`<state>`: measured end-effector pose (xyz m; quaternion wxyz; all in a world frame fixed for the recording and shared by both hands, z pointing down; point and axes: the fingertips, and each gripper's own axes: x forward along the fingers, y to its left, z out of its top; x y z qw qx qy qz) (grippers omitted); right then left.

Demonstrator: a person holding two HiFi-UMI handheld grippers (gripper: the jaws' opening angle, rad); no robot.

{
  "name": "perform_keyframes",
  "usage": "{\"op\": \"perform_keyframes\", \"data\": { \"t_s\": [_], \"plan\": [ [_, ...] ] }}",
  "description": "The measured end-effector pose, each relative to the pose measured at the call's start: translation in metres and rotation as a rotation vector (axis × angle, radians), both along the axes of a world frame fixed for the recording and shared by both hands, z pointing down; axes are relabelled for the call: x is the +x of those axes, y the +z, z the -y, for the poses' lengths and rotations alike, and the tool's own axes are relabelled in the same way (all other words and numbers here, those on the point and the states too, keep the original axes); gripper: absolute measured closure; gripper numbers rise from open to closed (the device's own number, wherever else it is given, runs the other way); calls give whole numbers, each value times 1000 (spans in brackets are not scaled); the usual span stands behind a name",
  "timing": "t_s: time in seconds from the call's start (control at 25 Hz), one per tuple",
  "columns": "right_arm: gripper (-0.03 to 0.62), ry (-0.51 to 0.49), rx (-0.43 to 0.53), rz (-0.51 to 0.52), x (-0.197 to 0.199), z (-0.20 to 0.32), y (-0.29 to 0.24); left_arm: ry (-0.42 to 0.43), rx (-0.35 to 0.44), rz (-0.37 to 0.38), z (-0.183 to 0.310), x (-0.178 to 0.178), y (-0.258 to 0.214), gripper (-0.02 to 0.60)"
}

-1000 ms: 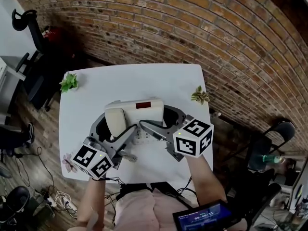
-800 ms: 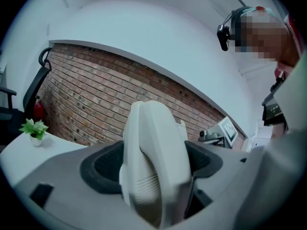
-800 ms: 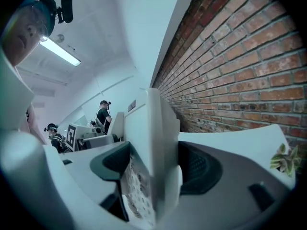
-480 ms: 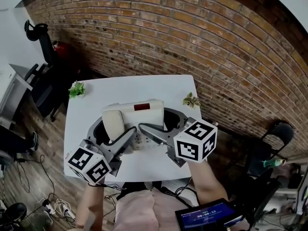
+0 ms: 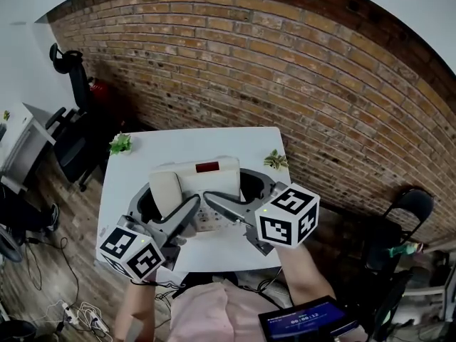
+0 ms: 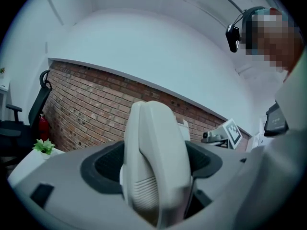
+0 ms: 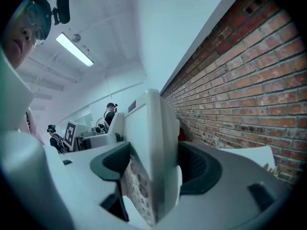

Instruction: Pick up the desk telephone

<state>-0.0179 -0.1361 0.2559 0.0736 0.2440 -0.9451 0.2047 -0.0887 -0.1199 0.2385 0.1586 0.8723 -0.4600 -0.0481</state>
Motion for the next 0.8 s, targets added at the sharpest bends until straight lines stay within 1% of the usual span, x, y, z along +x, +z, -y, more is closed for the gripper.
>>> {"op": "perform_keyframes", "data": {
  "t_s": [0.36, 0.8],
  "plan": [
    [278, -6, 27, 2, 3, -12, -8, -13, 17, 7, -12, 3, -8, 184],
    [279, -11, 26, 14, -1, -11, -11, -27, 23, 15, -11, -1, -12, 186]
  ]
}}
